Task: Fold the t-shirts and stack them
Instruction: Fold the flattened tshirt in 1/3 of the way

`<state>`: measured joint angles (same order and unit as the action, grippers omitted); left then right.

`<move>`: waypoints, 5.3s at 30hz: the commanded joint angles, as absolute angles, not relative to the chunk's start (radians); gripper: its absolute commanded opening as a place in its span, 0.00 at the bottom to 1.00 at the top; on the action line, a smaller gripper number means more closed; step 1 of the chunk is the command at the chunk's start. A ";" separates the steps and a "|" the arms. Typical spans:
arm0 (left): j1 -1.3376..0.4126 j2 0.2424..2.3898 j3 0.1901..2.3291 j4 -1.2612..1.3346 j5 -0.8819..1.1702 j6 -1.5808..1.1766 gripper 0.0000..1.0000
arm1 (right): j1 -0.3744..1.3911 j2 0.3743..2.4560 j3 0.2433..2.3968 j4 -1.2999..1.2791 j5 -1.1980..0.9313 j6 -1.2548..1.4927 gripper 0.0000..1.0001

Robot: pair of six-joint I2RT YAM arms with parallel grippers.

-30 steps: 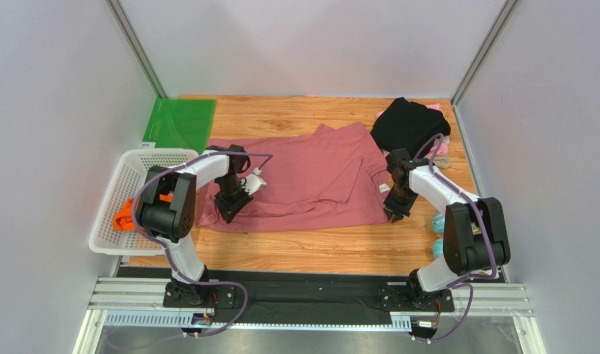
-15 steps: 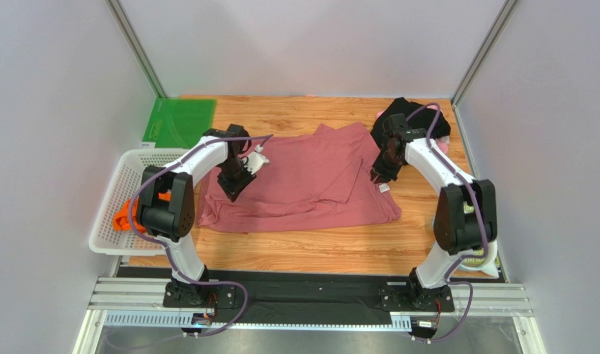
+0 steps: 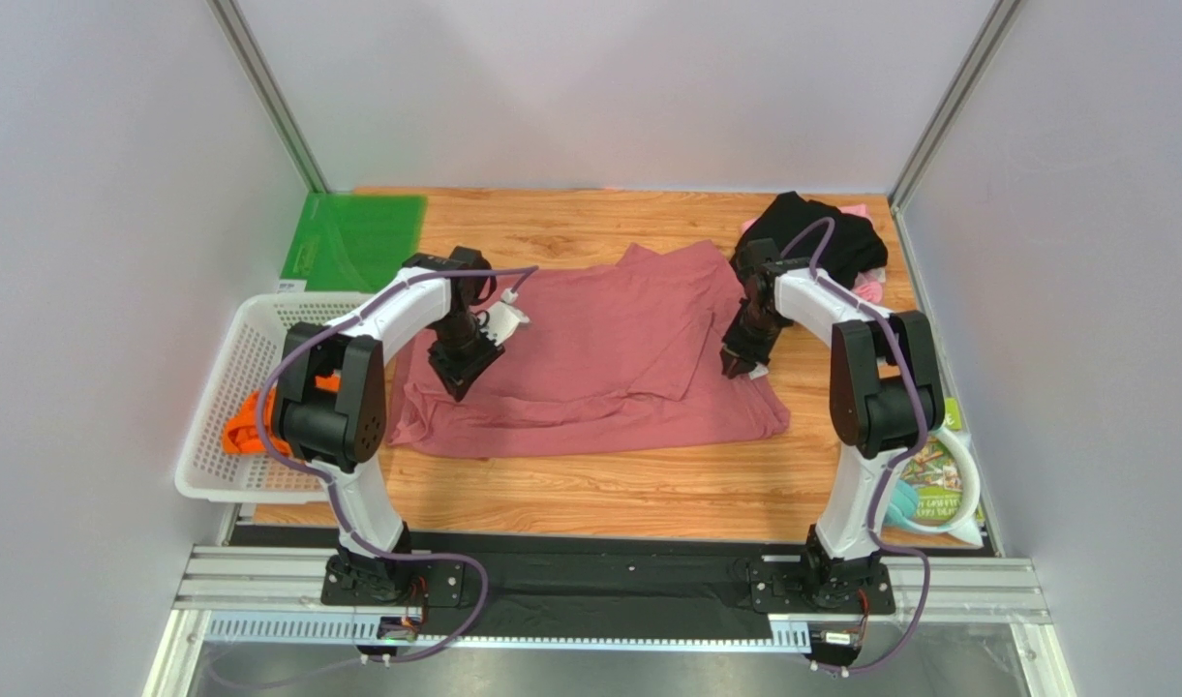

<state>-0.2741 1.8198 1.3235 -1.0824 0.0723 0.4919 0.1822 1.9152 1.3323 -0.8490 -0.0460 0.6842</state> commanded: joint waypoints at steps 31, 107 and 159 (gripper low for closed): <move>-0.270 1.764 1.235 -1.077 0.083 0.531 0.41 | 0.152 1.675 1.316 -0.928 0.073 0.652 0.20; -0.132 1.875 1.382 -1.020 0.003 0.523 0.00 | 0.368 1.666 1.199 -0.873 -0.052 0.621 0.04; -0.184 1.787 1.549 -1.078 -0.258 0.540 0.38 | 0.318 1.744 1.539 -0.940 0.130 0.502 0.70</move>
<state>-0.1406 1.8858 1.4723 -1.0046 -0.2775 0.5735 0.3176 1.8542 1.5925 -0.9436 0.0483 0.5152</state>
